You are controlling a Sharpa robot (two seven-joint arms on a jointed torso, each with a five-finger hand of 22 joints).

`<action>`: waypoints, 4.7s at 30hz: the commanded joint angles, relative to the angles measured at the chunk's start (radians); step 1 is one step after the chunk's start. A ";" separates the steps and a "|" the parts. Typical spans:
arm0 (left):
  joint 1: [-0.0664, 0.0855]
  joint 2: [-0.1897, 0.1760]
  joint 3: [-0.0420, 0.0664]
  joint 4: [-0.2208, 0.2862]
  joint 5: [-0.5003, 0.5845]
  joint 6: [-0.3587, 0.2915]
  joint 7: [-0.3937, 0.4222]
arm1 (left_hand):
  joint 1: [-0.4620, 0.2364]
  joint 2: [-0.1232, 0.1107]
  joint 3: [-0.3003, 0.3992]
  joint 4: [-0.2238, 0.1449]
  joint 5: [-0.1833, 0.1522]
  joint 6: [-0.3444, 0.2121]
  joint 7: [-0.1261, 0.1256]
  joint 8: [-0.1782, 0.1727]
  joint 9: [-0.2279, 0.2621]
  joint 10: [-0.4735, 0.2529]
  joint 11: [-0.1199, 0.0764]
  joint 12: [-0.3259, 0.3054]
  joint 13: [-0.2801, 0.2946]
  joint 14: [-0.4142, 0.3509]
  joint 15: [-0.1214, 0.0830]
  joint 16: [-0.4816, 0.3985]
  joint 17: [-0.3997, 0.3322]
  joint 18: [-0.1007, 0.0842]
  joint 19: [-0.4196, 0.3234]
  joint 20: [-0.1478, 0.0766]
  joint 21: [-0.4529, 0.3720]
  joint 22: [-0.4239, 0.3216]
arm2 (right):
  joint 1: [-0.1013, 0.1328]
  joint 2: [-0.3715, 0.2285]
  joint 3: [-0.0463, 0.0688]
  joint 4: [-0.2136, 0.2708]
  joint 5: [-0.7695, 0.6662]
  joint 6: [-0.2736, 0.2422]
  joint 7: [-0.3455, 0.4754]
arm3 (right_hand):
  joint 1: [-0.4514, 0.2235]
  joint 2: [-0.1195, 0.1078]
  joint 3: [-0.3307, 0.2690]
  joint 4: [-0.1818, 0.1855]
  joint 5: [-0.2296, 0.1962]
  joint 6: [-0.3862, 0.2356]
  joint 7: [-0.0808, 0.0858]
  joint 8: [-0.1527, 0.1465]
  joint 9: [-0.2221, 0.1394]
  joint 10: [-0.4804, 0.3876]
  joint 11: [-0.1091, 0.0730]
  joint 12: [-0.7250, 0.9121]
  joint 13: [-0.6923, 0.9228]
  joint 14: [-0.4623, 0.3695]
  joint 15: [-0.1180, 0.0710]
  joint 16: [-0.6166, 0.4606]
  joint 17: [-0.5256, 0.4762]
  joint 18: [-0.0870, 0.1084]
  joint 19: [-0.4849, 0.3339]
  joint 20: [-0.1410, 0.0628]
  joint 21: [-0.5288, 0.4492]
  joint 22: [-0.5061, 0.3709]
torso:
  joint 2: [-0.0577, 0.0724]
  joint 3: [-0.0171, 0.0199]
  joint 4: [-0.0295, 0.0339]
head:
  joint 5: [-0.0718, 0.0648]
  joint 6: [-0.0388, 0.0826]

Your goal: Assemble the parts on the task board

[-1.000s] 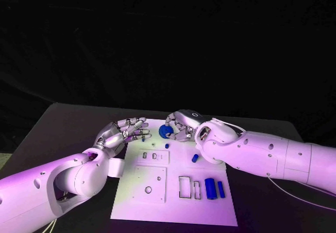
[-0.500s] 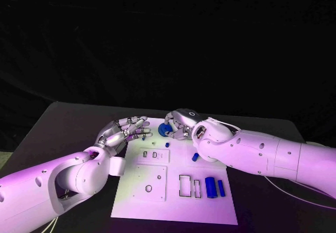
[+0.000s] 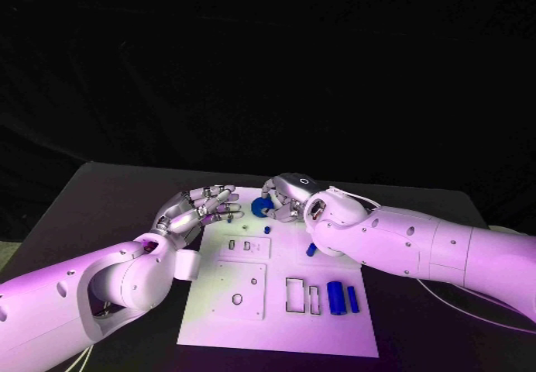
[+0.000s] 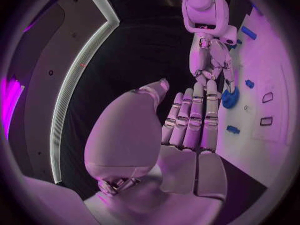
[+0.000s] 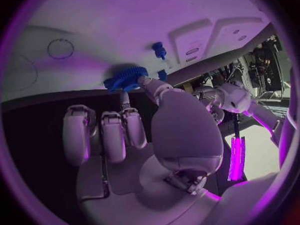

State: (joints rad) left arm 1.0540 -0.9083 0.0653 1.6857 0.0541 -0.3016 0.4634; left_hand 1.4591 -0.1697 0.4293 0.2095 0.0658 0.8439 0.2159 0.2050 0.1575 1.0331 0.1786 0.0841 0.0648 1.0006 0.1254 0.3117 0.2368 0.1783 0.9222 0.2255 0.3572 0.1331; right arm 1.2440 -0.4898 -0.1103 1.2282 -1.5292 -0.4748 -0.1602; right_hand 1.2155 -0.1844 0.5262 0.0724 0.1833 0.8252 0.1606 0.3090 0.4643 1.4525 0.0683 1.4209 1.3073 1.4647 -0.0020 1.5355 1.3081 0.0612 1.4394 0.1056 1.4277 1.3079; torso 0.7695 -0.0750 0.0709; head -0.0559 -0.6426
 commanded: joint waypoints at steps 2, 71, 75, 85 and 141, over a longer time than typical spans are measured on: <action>0.001 0.001 0.001 0.003 0.001 0.019 0.002 | -0.004 0.001 0.006 0.000 -0.003 -0.003 0.031 -0.004 -0.001 -0.003 0.006 -0.005 0.000 -0.004 0.006 -0.004 0.001 0.004 0.003 0.004 0.005 -0.001 | 0.000 0.002 0.000 -0.002 0.009 0.029 0.012 | -0.009 -0.009 0.001 0.001 -0.003 -0.011 0.001 -0.007 -0.002 -0.001 0.006 -0.005 0.090 0.082 0.004 0.003 0.149 -0.011 -0.002 0.001 -0.002 0.074 | -0.001 -0.0008 0.0007 | 0.000 -0.002; -0.001 0.009 0.000 -0.030 0.001 0.026 0.003 | -0.005 0.001 0.011 -0.005 -0.004 -0.004 0.031 -0.007 -0.002 -0.004 0.007 -0.009 0.000 -0.008 0.007 -0.009 0.003 0.003 0.001 0.004 0.006 -0.002 | -0.037 -0.430 -0.001 0.052 0.525 0.111 0.387 | 0.049 -0.015 -0.035 -0.045 -0.009 -0.034 0.010 -0.109 -0.025 -0.006 0.015 -0.004 0.096 0.079 0.013 0.000 0.145 -0.005 -0.024 0.010 -0.029 0.059 | -0.008 0.0454 -0.0378 | -0.042 -0.015; -0.001 0.008 0.000 -0.030 0.001 0.026 0.003 | -0.005 0.001 0.011 -0.005 -0.004 -0.004 0.031 -0.007 -0.002 -0.004 0.007 -0.009 0.000 -0.008 0.007 -0.009 0.003 0.003 0.001 0.004 0.006 -0.002 | -0.043 -0.418 -0.001 0.039 0.519 0.103 0.382 | 0.051 -0.014 -0.034 -0.047 -0.008 -0.034 0.011 -0.110 -0.025 -0.006 0.016 -0.004 0.096 0.079 0.013 0.000 0.145 -0.005 -0.024 0.010 -0.029 0.059 | -0.009 0.0443 -0.0390 | -0.040 -0.017; -0.001 0.007 0.000 -0.029 0.001 0.027 0.002 | -0.005 0.001 0.011 -0.005 -0.004 -0.004 0.031 -0.007 -0.002 -0.004 0.007 -0.009 0.000 -0.008 0.007 -0.009 0.003 0.003 0.001 0.004 0.006 -0.002 | -0.057 -0.389 -0.001 0.019 0.488 0.099 0.377 | 0.054 -0.011 -0.032 -0.049 -0.007 -0.032 0.012 -0.111 -0.025 -0.004 0.016 -0.002 0.098 0.080 0.013 0.001 0.146 -0.004 -0.024 0.011 -0.030 0.059 | -0.009 0.0448 -0.0370 | -0.035 -0.021; -0.001 0.004 0.000 -0.037 0.001 0.029 -0.011 | -0.002 0.003 0.022 -0.016 -0.004 -0.005 0.032 -0.010 -0.003 -0.005 0.009 -0.014 0.000 -0.016 0.009 -0.017 0.005 0.003 -0.002 0.005 0.007 -0.003 | -0.065 -0.396 0.000 0.189 0.486 -0.108 0.227 | 0.050 0.101 0.043 -0.070 -0.047 0.130 -0.030 -0.049 0.009 0.014 -0.021 0.014 0.118 0.085 -0.018 0.007 0.166 -0.012 0.002 -0.016 -0.008 0.095 | -0.014 0.0436 -0.0433 | -0.023 -0.019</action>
State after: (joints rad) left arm 1.0528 -0.9069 0.0650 1.6484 0.0543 -0.2921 0.4494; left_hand 1.4591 -0.1697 0.4458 0.1930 0.0658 0.8439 0.2159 0.2006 0.1559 1.0294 0.1823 0.0744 0.0648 0.9933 0.1326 0.2995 0.2411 0.1782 0.9221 0.2255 0.3572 0.1308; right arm 1.1774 -0.8837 -0.1102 1.3951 -1.0236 -0.5238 0.1433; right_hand 1.2648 -0.0981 0.5625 0.0027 0.1377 0.9548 0.1342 0.2528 0.4633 1.4652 0.0518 1.4382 1.3073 1.4647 -0.0130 1.5355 1.3079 0.0616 1.4393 0.0948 1.4153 1.3073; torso 0.7572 -0.0296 0.0291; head -0.0806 -0.6621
